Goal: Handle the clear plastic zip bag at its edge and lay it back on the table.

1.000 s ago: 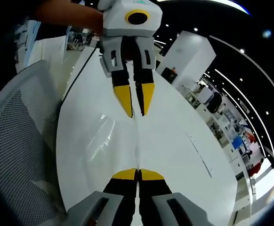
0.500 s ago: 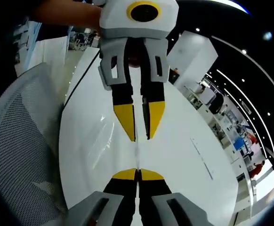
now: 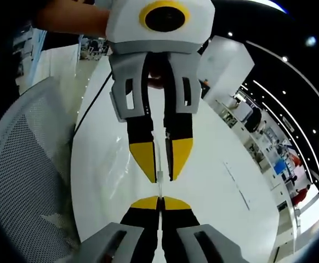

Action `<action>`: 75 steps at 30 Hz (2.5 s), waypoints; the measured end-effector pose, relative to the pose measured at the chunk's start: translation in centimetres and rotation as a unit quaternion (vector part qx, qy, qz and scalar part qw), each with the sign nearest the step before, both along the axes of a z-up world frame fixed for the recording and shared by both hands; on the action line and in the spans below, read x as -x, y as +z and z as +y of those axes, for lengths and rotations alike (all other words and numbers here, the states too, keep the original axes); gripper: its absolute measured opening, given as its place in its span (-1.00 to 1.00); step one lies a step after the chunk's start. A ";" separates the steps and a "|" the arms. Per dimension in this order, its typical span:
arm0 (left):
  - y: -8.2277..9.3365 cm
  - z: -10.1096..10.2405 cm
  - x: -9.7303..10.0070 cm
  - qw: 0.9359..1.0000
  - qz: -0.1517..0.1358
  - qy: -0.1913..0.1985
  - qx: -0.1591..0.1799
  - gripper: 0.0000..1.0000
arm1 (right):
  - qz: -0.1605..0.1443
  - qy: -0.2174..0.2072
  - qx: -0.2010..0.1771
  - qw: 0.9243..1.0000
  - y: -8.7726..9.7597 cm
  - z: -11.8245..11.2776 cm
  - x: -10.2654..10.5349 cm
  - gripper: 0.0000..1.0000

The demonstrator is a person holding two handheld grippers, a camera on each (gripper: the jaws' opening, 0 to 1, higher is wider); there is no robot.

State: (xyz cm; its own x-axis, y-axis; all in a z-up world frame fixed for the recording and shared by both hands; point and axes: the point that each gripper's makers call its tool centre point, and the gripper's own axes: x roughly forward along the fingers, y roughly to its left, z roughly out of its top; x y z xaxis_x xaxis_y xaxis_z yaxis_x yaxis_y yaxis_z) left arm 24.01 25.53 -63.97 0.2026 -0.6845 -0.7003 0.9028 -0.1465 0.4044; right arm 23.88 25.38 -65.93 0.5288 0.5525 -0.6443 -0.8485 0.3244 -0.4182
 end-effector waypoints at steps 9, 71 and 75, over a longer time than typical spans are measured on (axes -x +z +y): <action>-0.4 0.0 -0.1 1.000 0.001 -0.003 -0.007 -0.92 | 0.003 0.000 -0.004 1.000 0.3 0.2 -0.1 -1.00; 0.0 0.6 0.0 1.000 0.019 0.002 0.010 -1.00 | 0.009 0.010 -0.011 1.000 1.1 0.3 0.0 -1.00; 0.1 0.7 0.0 1.000 0.018 0.002 0.011 -1.00 | 0.010 0.009 -0.011 1.000 1.1 0.2 0.0 -1.00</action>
